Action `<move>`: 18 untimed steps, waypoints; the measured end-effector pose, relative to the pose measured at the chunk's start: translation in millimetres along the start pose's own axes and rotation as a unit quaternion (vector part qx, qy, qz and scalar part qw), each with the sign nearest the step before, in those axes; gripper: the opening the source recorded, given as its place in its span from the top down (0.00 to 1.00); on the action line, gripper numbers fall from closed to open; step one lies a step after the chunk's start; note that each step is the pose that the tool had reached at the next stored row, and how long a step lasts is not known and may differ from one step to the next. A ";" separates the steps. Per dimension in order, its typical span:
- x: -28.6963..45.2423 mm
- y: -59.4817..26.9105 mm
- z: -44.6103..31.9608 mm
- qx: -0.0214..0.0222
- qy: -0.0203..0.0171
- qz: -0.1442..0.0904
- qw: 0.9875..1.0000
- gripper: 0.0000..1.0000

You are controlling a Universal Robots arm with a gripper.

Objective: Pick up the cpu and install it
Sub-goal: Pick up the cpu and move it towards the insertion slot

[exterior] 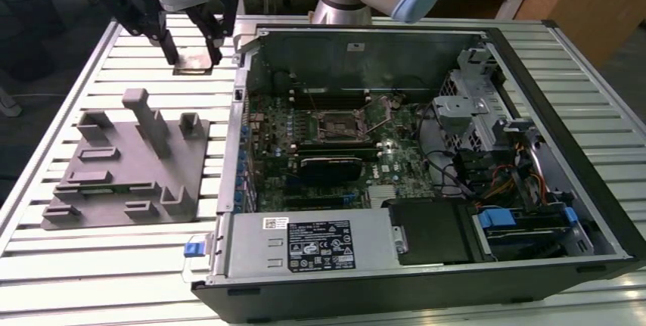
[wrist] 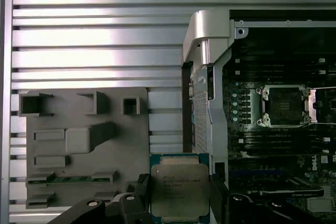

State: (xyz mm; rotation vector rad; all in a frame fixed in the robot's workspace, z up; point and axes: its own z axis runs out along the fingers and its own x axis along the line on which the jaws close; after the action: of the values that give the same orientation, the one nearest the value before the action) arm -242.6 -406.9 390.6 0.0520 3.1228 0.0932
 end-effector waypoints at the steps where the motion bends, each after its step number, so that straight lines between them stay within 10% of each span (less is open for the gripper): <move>1: -0.7 0.0 0.0 0.000 0.000 0.000 1.000 0.46; 18: -13.7 0.5 0.3 0.000 0.000 0.000 1.000 0.46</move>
State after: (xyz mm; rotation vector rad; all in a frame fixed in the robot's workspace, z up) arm -228.8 -406.9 390.6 0.0520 3.1227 0.0933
